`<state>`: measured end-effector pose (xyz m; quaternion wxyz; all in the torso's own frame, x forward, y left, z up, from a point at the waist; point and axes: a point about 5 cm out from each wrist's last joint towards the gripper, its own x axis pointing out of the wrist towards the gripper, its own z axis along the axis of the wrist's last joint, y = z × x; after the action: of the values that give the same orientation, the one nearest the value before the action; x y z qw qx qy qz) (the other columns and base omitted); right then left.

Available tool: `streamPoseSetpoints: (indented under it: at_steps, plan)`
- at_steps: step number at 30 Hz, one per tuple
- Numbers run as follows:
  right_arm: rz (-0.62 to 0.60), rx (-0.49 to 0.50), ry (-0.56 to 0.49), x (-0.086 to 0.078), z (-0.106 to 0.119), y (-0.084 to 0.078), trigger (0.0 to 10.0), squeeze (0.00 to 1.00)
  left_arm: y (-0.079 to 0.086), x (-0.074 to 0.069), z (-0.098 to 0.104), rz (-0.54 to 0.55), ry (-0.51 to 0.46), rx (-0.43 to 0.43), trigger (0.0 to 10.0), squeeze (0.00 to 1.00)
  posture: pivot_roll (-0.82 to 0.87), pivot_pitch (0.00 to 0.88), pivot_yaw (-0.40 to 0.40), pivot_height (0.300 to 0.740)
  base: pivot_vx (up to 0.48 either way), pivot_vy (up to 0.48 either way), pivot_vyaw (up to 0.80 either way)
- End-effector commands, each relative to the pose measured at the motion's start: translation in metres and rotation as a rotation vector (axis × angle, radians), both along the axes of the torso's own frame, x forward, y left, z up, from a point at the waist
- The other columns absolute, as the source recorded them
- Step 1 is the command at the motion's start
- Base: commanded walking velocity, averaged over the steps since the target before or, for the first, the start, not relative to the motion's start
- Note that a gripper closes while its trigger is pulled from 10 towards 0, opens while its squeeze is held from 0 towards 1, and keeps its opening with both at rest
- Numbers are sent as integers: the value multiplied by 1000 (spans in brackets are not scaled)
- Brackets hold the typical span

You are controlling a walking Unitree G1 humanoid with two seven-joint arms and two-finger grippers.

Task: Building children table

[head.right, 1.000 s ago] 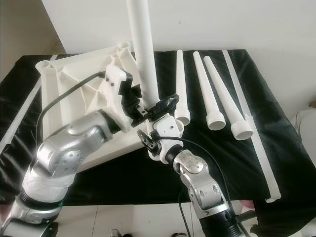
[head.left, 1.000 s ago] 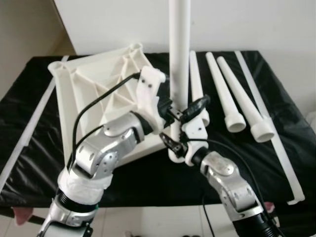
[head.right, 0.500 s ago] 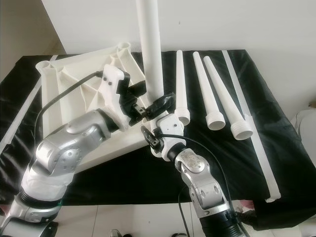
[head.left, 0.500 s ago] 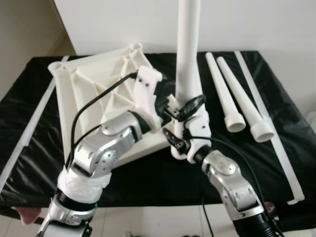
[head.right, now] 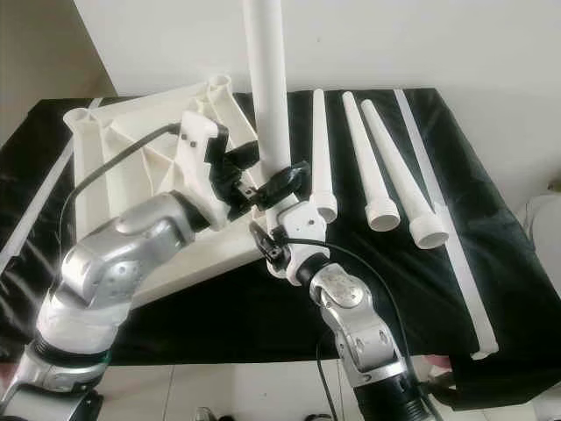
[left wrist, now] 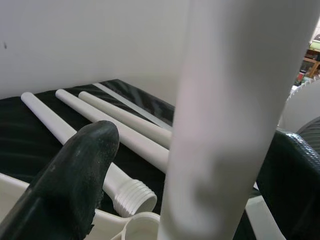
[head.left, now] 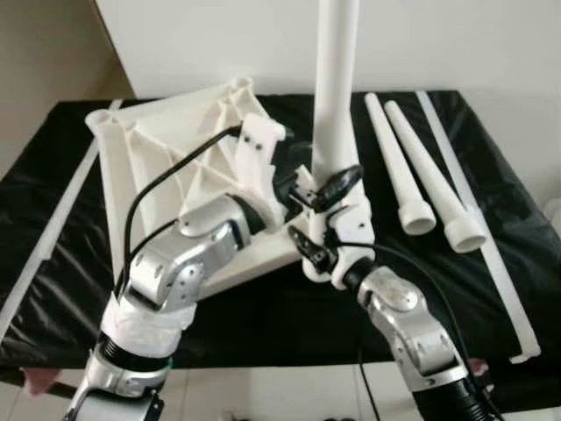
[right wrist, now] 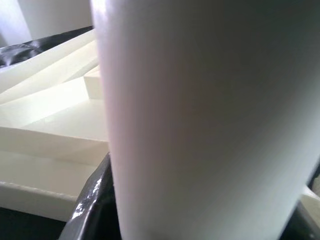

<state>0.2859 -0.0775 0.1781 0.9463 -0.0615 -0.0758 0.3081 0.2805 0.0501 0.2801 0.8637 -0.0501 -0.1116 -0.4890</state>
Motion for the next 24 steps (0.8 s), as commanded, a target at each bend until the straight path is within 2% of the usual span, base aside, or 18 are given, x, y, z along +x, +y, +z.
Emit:
streamPoseSetpoints:
  at_steps: [1,3,5,8,9,11,12,13,18,23,24]
  plan:
    - [27,5,-6,-3,-1,5,10000,0,-4,-8,2,-89,-31,32,2196,0,-55,152,66,740,0,0,0]
    - [29,5,-5,-3,-1,5,10000,0,-4,-8,1,-90,-29,37,2196,0,-55,152,66,740,0,0,0]
    - [30,5,-4,-4,-2,6,10000,0,-3,-10,3,-106,-41,12,0,0,-59,152,71,740,0,0,0]
    - [30,5,-4,-4,-2,6,10000,0,-3,-12,3,-116,-44,3,0,0,-63,152,73,740,0,0,0]
    - [28,6,-5,-4,-2,6,10000,0,-4,-12,2,-115,-37,16,6824,0,-65,153,73,740,0,0,0]
    - [28,7,-5,-4,-2,6,10000,0,-5,-11,1,-113,-32,21,6824,0,-65,153,73,740,0,0,0]
    - [26,6,-5,-4,-2,5,10000,0,-5,-10,1,-114,-17,14,10000,0,-69,152,74,740,0,0,0]
    - [25,6,-5,-4,-2,5,10000,0,-5,-8,1,-110,-4,-2,10000,1000,-70,152,74,740,0,0,0]
    - [22,4,-4,-4,-2,4,10000,0,-4,-6,3,-117,5,-16,10000,1000,-70,151,74,740,0,0,0]
    - [25,1,-6,-3,-2,4,10000,0,-5,-6,3,-118,-11,13,10000,1000,-67,151,73,740,0,0,0]
    - [29,0,-8,-3,-2,5,10000,0,-6,-7,2,-121,-12,26,10000,525,-66,150,72,740,0,0,0]
